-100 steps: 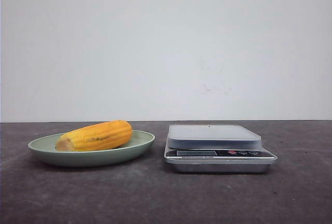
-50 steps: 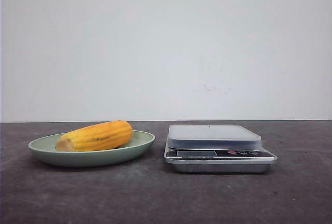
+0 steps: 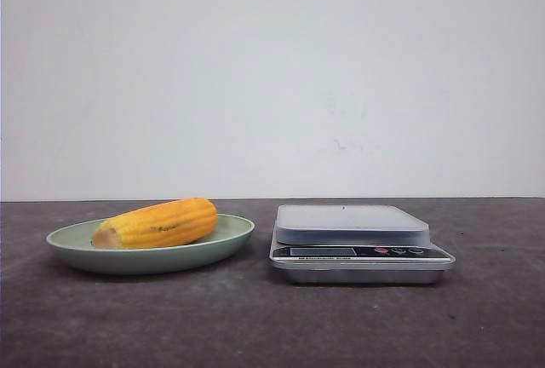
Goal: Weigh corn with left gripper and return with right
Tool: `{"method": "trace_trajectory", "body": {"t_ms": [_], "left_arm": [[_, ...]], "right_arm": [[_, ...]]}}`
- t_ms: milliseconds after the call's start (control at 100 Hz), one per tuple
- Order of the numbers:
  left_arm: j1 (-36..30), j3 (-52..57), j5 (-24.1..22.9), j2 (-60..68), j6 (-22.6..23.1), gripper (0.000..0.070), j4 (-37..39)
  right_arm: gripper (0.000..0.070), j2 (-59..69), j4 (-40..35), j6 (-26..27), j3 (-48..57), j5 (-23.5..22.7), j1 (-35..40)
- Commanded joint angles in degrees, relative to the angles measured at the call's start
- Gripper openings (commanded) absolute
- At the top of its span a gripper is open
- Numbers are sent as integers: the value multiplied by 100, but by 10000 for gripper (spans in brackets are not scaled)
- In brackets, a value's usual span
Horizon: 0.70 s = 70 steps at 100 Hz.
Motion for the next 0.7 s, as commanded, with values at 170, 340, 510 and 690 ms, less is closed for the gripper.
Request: {"method": "trace_trajectory", "body": {"t_ms": [170,340,510,690], "left_arm": [[2,-98,9,-9,72,20,-20],[2,-98,9,-9,72,20,-20],[2,-98,9,-9,72,20,-20],[2,-98,9,-7,72,20,-20]], "right_arm": [[9,0,55,39,92,4,33],[9,0,57,39,92,4,33],[9,-15,70,-326,94,48,-11],[9,-328,533,-616,-61,0,-1038]]}}
